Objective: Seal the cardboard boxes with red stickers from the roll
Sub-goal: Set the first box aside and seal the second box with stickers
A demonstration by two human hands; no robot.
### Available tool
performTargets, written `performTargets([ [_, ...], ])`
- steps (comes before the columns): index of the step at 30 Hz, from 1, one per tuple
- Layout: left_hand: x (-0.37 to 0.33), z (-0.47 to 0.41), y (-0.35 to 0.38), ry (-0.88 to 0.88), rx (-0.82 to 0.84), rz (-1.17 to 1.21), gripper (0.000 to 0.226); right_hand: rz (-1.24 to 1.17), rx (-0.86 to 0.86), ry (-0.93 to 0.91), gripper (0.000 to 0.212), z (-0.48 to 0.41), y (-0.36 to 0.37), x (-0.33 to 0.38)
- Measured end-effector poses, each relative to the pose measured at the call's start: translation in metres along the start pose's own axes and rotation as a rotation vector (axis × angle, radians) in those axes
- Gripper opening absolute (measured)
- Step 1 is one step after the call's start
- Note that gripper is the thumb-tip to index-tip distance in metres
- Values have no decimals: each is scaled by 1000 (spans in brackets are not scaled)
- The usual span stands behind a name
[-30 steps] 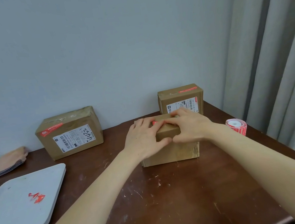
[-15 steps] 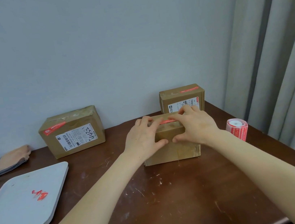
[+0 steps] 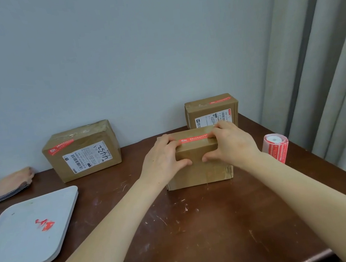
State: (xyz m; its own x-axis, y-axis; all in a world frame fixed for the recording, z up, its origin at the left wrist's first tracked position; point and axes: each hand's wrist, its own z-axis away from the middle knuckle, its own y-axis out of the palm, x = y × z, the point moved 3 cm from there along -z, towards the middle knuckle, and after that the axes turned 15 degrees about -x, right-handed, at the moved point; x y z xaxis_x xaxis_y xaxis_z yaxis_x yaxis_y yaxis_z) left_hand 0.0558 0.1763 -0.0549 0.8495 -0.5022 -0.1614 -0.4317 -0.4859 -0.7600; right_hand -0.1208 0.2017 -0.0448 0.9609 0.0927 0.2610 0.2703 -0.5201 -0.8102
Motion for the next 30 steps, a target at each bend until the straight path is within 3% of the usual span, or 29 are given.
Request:
performTargets([
  [8, -3, -8, 1, 81, 31, -116, 77, 91, 77, -62, 87, -7, -2, 2],
  [21, -2, -8, 1, 59, 16, -133, 74, 223, 45, -88, 85, -8, 1, 2],
  [26, -10, -10, 4, 113, 35, -169, 83, 219, 61, -119, 88, -9, -3, 7],
  [30, -11, -8, 8, 149, 19, -205, 74, 213, 73, -164, 76, -6, -2, 11],
])
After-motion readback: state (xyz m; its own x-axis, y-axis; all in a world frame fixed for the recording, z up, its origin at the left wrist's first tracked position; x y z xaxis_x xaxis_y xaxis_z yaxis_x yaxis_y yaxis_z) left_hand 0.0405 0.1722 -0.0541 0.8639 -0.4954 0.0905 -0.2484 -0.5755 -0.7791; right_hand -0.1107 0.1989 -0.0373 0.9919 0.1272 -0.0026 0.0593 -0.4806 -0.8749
